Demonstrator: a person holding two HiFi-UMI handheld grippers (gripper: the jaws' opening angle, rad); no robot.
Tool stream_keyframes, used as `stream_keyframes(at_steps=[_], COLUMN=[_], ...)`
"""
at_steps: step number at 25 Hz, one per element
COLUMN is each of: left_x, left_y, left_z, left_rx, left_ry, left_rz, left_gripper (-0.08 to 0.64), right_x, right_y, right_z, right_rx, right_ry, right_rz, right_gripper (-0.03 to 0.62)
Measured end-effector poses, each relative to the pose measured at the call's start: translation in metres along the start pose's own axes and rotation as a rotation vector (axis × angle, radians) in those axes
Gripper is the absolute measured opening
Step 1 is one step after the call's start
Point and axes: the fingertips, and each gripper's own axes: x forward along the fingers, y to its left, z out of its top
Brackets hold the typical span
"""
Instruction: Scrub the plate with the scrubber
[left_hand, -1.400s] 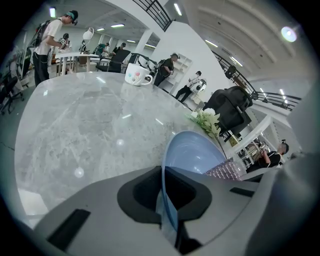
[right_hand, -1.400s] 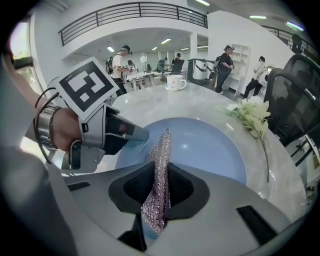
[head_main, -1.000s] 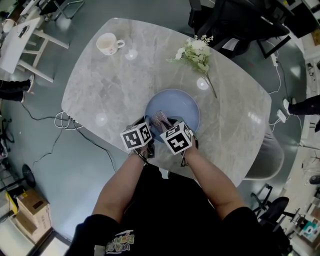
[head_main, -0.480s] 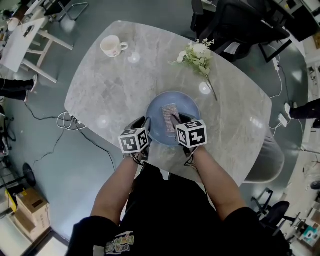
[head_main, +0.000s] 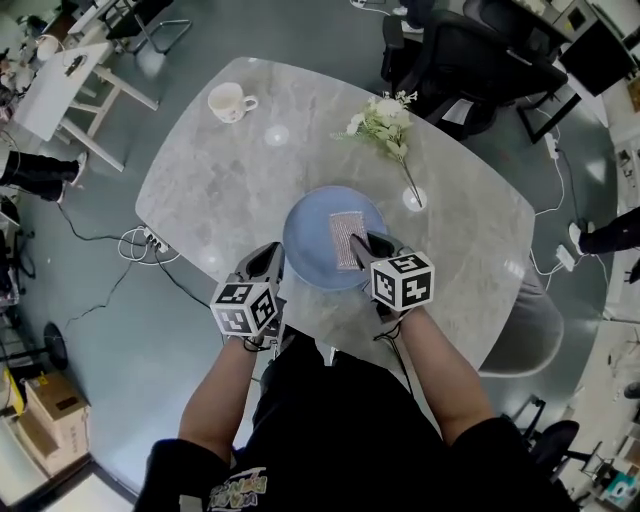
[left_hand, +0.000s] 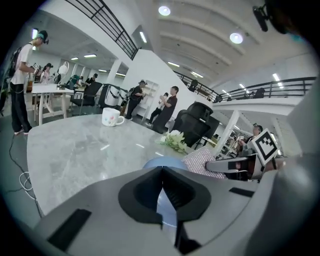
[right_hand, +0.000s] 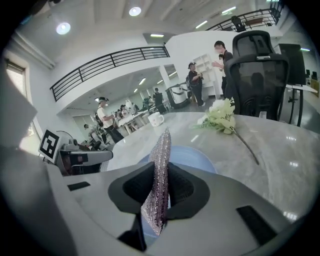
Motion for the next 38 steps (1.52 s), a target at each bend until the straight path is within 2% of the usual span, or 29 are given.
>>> stream_keyframes(at_steps=[3,5,12,20,26,38], left_x=[-0.022,-0.037,-0.083,-0.132,-0.166,-0.224], left_y=[-0.031,-0.051,-0.108,-0.122,-0.111,-0.102], left_z=[-0.001,-0.003,-0.022,-0.026,-0.024,-0.028], left_rx=[0.071,0.091,0.071,0.064,0.1,0.189], left_ry=[-0.015,-0.03,-0.062,-0.118,-0.142,-0.133], left_rz=[-0.038,-0.052,-0.119,-0.158,-0.188,-0.349], left_gripper=[0.017,0.017,0.017,0.017,0.017,0.017], right_x=[-0.027,-0.047,-0.102,-0.126,-0.131,-0.166], right_y=[0.006,0.01,0.026,0.061,0.094,0.178], right_z=[0.0,-0.002,-0.019,-0.038,-0.05,-0.067], right_rx=[-0.045,-0.077,-0.133,-0.143,-0.105,-0.057], right_ry=[-0.022,-0.033,-0.046,-0.064,-0.1,-0.244], right_rz=[0.033,0.053,0.115,0.143,0.103,-0.054], right_gripper=[0.075,0.077,0.075,0.075,0.075,0.074])
